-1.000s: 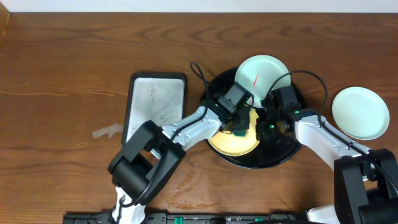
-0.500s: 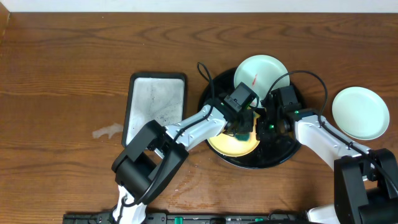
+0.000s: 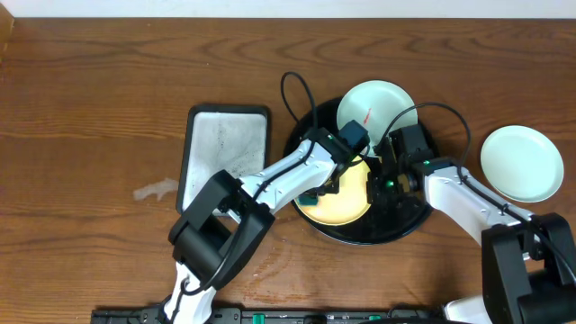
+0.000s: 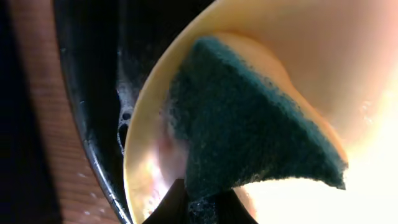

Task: Clean dirty plates on tray and stack at the side
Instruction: 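Scrub the yellow plate with the sponge while right gripper holds its rim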

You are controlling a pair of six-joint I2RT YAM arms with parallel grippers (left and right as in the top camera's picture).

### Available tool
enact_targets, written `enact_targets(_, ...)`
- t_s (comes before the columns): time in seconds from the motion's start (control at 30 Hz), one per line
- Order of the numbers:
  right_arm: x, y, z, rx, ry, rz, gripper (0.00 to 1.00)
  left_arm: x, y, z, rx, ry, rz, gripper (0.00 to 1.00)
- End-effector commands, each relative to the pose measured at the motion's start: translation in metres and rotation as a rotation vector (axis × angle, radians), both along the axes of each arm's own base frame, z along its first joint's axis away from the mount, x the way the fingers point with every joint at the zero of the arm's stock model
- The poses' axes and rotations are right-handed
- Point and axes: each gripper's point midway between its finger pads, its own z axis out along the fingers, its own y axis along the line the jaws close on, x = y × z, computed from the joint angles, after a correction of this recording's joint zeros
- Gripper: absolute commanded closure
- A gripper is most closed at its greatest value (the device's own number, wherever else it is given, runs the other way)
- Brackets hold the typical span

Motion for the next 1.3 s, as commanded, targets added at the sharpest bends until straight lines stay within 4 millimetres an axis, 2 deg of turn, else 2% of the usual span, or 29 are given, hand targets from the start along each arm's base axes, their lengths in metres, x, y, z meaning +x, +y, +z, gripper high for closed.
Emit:
enact_targets(0.0,-0.020,-0.028,-0.027,-0.146,0.069,-0.007,0.99,0.013,0.047,-0.017,0.188,-0.041,0.037,0.93)
enact_targets(0.03,-0.020,-0.028,-0.027,-0.146,0.069,-0.007,0.99,0.009,0.037,-0.022,0.133,-0.014,0.040,0.93)
enact_targets(0.13,-0.019,-0.028,-0.027,-0.146,0.068,-0.007,0.99,-0.008,-0.010,-0.034,-0.127,0.116,0.044,0.92)
enact_targets(0.23,-0.020,-0.028,-0.027,-0.146,0.070,-0.007,0.99,-0.023,-0.062,-0.033,-0.401,0.223,0.015,0.93)
enact_targets(0.27,-0.020,-0.028,-0.027,-0.146,0.070,-0.007,0.99,-0.024,-0.072,-0.031,-0.453,0.233,0.005,0.93)
enact_targets(0.4,-0.020,-0.028,-0.027,-0.146,0.071,-0.007,0.99,-0.028,-0.097,-0.027,-0.523,0.223,-0.026,0.92)
enact_targets(0.6,-0.020,-0.028,-0.027,-0.146,0.071,-0.007,0.99,-0.036,-0.117,-0.025,-0.552,0.201,-0.084,0.92)
enact_targets(0.77,-0.020,-0.028,-0.027,-0.146,0.071,-0.007,0.99,-0.037,-0.118,-0.025,-0.553,0.198,-0.096,0.92)
enact_targets(0.87,-0.020,-0.028,-0.027,-0.146,0.071,-0.007,0.99,-0.031,-0.120,-0.025,-0.549,0.157,-0.195,0.88)
enact_targets(0.9,-0.020,-0.028,-0.027,-0.146,0.071,-0.007,0.99,-0.025,-0.115,-0.027,-0.512,0.120,-0.225,0.88)
enact_targets(1.03,-0.020,-0.028,-0.027,-0.146,0.072,-0.007,0.99,0.006,-0.076,-0.034,-0.306,-0.016,-0.243,0.87)
enact_targets(1.27,-0.020,-0.028,-0.027,-0.146,0.072,-0.007,0.99,0.044,-0.009,-0.036,-0.124,-0.077,-0.124,0.92)
